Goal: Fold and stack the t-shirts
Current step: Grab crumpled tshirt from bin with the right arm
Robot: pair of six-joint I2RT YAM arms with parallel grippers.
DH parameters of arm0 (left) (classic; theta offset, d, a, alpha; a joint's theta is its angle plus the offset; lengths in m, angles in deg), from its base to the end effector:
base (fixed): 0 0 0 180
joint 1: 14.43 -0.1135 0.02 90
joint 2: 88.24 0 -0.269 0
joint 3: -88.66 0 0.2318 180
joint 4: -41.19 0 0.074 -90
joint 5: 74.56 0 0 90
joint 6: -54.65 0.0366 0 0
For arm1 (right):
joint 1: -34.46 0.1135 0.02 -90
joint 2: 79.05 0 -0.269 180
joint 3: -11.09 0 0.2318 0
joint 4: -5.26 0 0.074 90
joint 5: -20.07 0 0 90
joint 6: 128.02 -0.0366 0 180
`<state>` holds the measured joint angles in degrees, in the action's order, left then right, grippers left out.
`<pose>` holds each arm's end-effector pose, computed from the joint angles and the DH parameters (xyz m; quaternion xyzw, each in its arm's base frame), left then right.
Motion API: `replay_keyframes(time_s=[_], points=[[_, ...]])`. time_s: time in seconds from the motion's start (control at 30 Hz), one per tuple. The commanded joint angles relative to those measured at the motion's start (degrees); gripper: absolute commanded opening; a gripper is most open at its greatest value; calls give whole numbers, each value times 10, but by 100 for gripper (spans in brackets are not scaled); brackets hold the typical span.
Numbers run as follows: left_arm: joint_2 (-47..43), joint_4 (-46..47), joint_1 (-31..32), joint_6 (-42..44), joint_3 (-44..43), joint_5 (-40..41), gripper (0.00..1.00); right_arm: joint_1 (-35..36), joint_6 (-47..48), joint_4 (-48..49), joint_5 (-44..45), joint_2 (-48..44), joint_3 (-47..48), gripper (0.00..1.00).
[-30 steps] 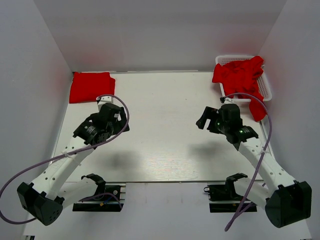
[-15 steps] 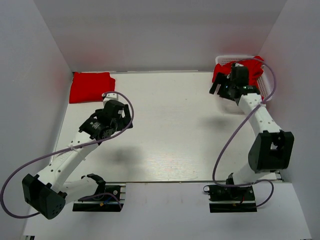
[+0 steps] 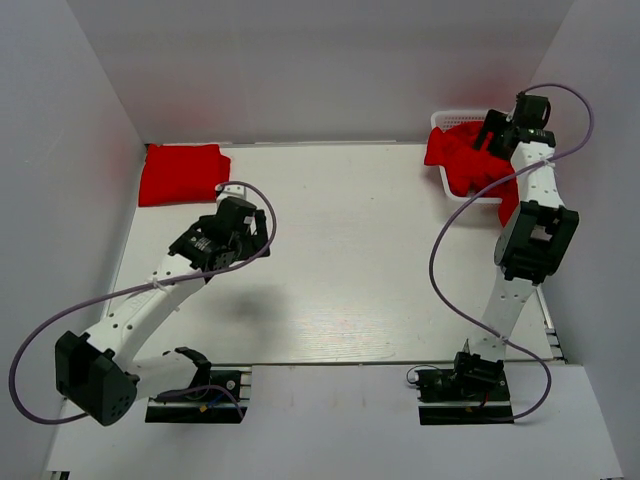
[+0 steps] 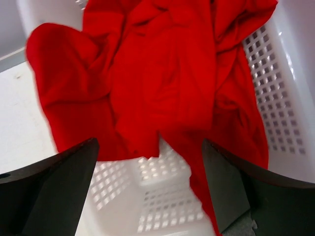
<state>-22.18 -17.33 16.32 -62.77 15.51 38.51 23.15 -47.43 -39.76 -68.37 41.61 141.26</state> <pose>0.1861 -0.0940 0.3038 -0.0391 0.9264 0.0076 0.3745 0.4664 -0.0943 0.3190 0.1660 0.8734 -0.0197 0.4575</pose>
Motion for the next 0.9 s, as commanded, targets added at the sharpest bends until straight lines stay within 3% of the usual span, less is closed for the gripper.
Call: replay_keyframes(time_s=[0.0,0.23,0.5,0.63,0.7,0.83,0.87], points=[[10,16,-2,8,-20,-8,100,-14,31,93,1,33,31,90],[56,16,-2,8,-31,-3,100,-34,30,175,13,125,80,90],[113,5,-2,8,-62,2,100,-41,39,224,-9,185,102,83],[105,12,-2,8,-62,2,100,-43,29,254,-36,181,83,61],[100,20,-2,13,-56,7,100,-42,26,256,-45,182,80,42],[94,26,-2,13,-56,7,100,-42,18,256,-52,177,79,17],[94,26,-2,13,-56,7,100,-42,16,260,-51,173,79,0]])
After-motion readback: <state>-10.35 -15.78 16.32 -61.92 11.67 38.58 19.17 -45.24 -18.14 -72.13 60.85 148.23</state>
